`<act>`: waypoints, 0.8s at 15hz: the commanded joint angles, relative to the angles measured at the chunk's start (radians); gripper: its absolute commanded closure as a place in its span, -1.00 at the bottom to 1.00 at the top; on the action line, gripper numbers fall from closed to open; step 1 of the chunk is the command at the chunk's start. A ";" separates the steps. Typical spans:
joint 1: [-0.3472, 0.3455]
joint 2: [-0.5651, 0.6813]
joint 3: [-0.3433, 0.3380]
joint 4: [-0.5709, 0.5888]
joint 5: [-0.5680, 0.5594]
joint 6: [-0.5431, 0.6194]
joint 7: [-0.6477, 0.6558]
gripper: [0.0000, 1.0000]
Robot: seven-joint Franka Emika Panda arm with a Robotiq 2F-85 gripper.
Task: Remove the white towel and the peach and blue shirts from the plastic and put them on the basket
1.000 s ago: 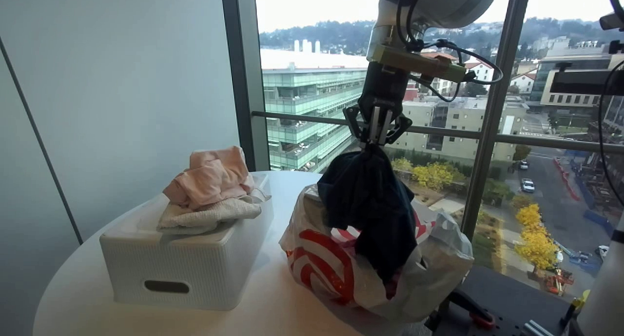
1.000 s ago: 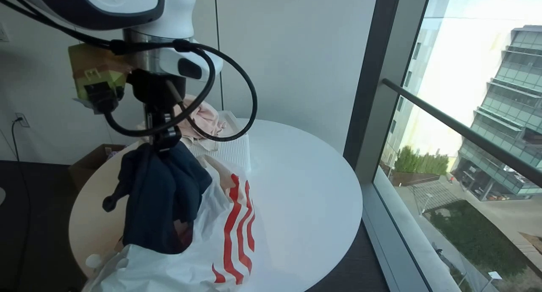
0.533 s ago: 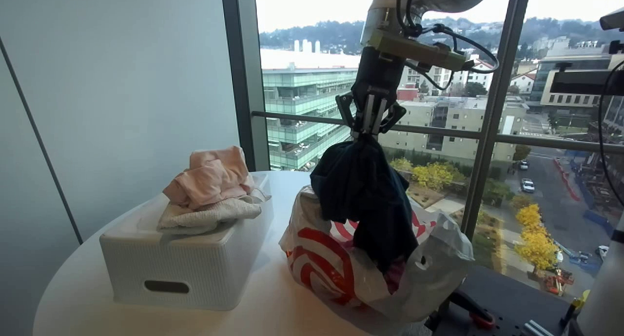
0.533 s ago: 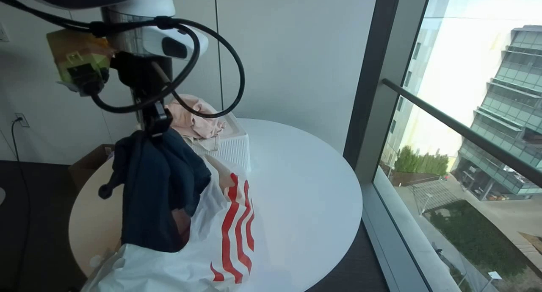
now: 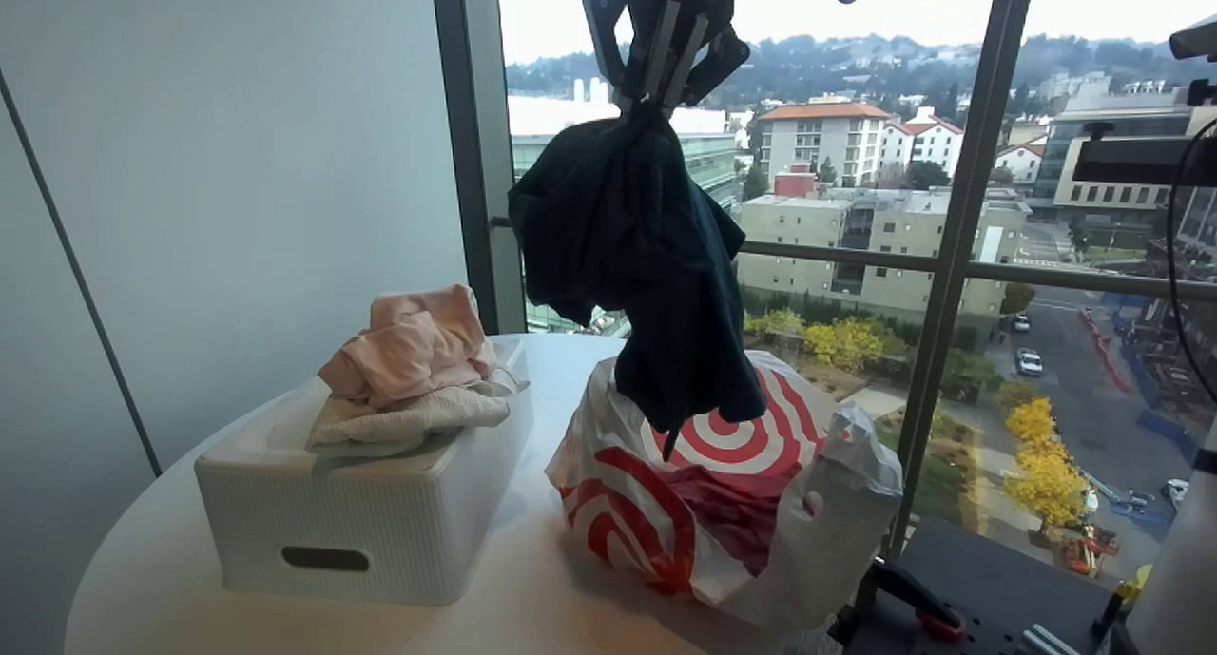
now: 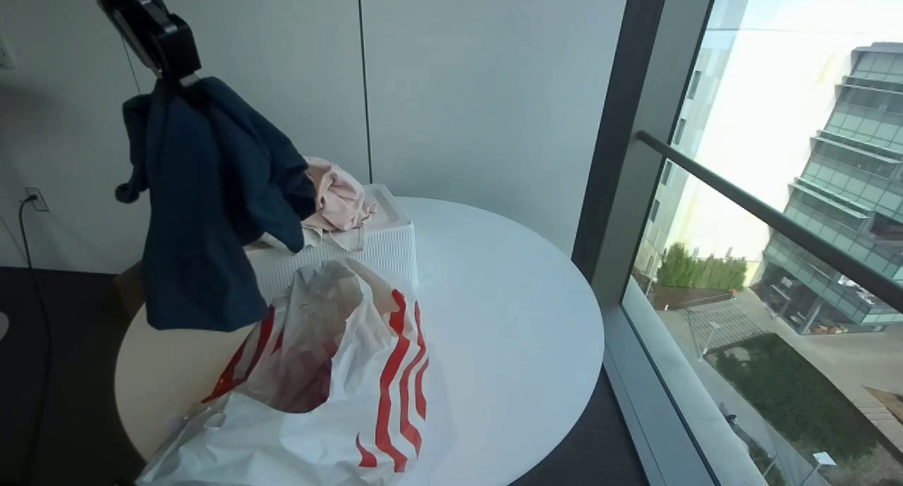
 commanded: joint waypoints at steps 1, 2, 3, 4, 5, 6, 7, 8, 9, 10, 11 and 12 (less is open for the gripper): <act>-0.051 0.134 0.118 0.139 -0.111 0.149 0.062 0.77; -0.079 0.189 0.151 0.180 -0.155 0.198 0.091 0.77; -0.105 0.238 0.178 0.221 -0.200 0.234 0.120 0.77; -0.129 0.285 0.201 0.261 -0.241 0.255 0.148 0.77; -0.146 0.336 0.219 0.301 -0.285 0.274 0.171 0.77; -0.160 0.391 0.236 0.347 -0.329 0.285 0.197 0.77; -0.170 0.448 0.252 0.392 -0.383 0.296 0.223 0.77; -0.167 0.509 0.258 0.441 -0.426 0.287 0.238 0.77; -0.156 0.559 0.257 0.479 -0.468 0.281 0.253 0.77; -0.130 0.608 0.247 0.511 -0.500 0.276 0.256 0.77; -0.103 0.654 0.232 0.541 -0.526 0.276 0.256 0.77; -0.068 0.697 0.211 0.565 -0.528 0.277 0.237 0.77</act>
